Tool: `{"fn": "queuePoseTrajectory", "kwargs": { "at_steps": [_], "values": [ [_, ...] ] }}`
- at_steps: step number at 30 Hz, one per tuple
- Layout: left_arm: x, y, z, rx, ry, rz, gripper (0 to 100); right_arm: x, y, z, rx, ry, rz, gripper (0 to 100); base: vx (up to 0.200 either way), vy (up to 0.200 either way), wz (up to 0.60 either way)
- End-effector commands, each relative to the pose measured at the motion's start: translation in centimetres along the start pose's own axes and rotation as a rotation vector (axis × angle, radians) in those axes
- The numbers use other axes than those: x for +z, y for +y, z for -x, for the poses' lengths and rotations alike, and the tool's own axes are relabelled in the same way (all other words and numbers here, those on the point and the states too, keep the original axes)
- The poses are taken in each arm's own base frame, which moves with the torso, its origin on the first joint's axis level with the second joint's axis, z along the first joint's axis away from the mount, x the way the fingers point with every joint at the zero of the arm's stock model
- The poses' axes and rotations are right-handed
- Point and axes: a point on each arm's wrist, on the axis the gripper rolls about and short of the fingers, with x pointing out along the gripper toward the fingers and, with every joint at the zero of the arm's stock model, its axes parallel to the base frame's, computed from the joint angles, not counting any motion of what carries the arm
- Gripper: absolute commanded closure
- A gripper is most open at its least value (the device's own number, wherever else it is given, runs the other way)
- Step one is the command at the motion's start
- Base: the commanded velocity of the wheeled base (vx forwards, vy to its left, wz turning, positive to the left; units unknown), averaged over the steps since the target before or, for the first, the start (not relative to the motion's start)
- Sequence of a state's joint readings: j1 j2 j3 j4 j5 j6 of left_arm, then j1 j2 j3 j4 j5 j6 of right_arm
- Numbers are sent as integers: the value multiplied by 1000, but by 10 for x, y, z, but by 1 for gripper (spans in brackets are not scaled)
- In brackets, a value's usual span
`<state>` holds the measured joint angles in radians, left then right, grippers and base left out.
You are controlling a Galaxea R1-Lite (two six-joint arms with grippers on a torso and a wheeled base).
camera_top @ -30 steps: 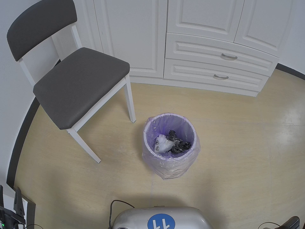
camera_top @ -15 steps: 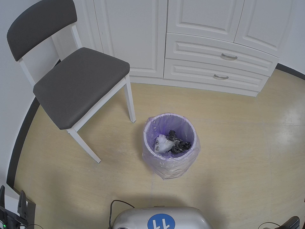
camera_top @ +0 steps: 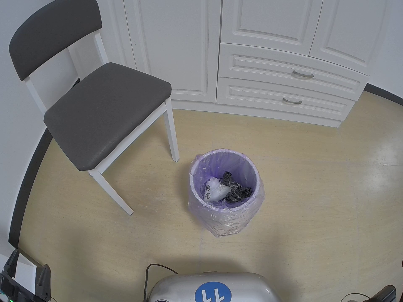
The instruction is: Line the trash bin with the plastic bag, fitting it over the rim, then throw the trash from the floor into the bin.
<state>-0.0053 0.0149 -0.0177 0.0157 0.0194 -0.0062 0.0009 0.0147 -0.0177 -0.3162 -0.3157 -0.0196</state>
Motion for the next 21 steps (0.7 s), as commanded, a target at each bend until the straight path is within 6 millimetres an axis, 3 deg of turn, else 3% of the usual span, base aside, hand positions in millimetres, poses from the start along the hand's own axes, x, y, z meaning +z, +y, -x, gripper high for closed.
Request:
{"fn": "queuePoseTrajectory", "kwargs": {
  "at_steps": [1, 12, 21],
  "values": [
    [-4, 0, -1, 4, -7, 14, 0, -6, 0, 1, 7, 7, 13, 0, 0, 0, 0],
    [-4, 0, 0, 7, -9, 29, 0, -29, 1, 4, 88, 232, 136, 0, 0, 0, 0],
    [-4, 0, -1, 7, -7, 28, 0, -30, 3, 5, 179, 228, 169, 0, 0, 0, 0]
  ]
}}
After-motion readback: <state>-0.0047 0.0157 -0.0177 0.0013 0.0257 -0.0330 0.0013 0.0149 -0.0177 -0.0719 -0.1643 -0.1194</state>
